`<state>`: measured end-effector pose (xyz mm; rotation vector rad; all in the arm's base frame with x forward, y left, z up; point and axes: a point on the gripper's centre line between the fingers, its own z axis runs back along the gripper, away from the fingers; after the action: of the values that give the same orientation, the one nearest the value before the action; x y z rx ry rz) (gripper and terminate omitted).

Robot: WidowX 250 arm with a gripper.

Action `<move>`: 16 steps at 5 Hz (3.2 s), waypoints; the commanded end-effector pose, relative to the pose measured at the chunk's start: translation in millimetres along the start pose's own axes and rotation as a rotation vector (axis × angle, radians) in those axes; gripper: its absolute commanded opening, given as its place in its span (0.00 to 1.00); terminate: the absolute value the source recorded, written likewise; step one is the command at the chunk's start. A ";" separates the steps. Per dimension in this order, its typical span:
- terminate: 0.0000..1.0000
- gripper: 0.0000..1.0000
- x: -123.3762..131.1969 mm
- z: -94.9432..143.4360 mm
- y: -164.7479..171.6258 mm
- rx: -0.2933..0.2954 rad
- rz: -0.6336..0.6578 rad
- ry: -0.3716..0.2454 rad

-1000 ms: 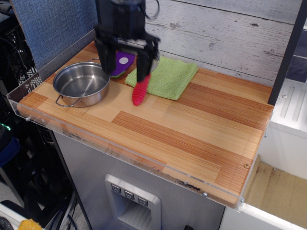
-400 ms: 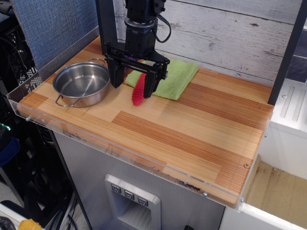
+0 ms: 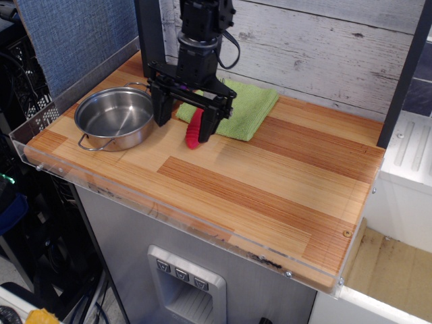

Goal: Place the red fork on the back right corner of the table

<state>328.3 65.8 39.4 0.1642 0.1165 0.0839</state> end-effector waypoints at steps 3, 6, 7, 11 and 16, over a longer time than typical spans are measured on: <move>0.00 1.00 20.4 -22.0 -1.9 0.053 -0.010 0.028; 0.00 0.00 25.5 -42.1 -2.1 0.047 0.015 0.072; 0.00 0.00 24.4 -41.5 -2.1 0.052 0.018 0.074; 0.00 0.00 -7.7 37.1 30.0 0.022 0.075 -0.054; 0.00 0.00 8.6 74.5 -114.5 -0.127 -0.078 -0.286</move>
<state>354.5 -57.2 76.4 0.0488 -0.1266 0.0031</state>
